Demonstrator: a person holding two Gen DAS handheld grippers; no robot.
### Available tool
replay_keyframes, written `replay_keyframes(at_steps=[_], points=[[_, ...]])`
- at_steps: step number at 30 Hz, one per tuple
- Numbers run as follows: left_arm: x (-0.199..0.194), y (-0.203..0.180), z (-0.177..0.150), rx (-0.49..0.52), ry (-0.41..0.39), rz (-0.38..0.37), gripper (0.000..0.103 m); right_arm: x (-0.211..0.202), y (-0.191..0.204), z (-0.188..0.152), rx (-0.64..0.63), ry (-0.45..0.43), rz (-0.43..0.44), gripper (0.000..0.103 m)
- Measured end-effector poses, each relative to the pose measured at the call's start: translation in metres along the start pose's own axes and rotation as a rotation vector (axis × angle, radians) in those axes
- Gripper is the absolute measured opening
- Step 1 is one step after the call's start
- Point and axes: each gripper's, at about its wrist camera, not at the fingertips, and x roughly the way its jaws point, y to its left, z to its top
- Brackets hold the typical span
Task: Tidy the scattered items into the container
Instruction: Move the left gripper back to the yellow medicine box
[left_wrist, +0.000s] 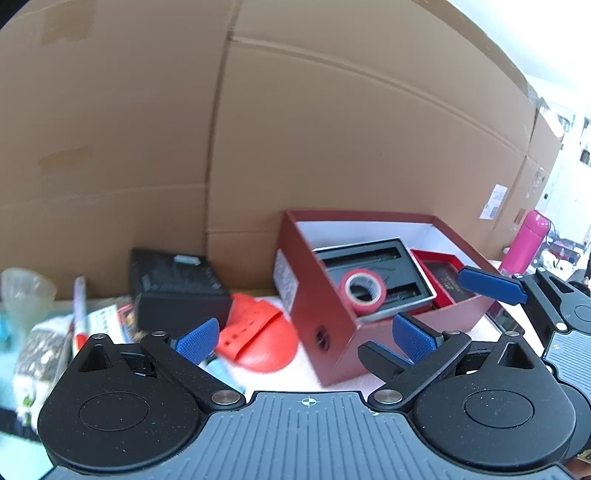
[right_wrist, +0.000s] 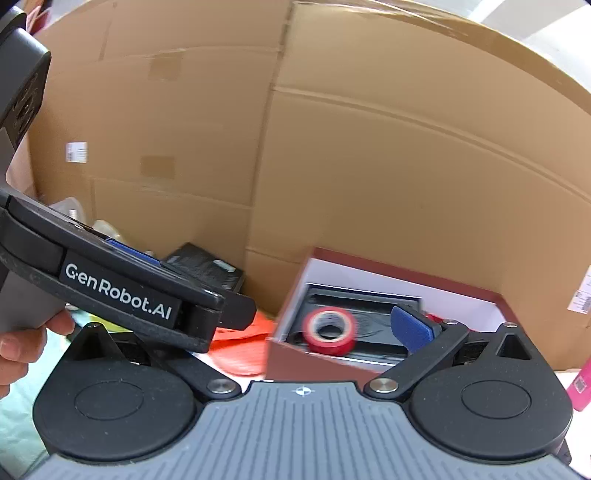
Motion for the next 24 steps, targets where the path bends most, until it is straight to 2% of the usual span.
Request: replay_keyframes(at_steps=[7, 11, 15, 21, 24], points=[[-0.034, 0.038, -0.035, -0.078, -0.003, 0.064, 0.103, -0.002, 0.049, -0.006, -0.014, -0.001, 0.1, 0.103], [-0.046, 0.069, -0.055, -0.146, 0.023, 0.085, 0.103, 0.001, 0.079, -0.011, -0.004, 0.003, 0.181, 0.103], [-0.052, 0.096, -0.072, -0.168, 0.044, 0.127, 0.102, 0.011, 0.11, -0.015, -0.032, 0.03, 0.231, 0.103], [-0.049, 0.132, -0.08, -0.192, 0.062, 0.169, 0.1, 0.031, 0.142, -0.024, -0.059, 0.081, 0.275, 0.102], [-0.041, 0.144, -0.077, -0.192, 0.068, 0.17, 0.096, 0.042, 0.15, -0.026, -0.06, 0.101, 0.285, 0.099]])
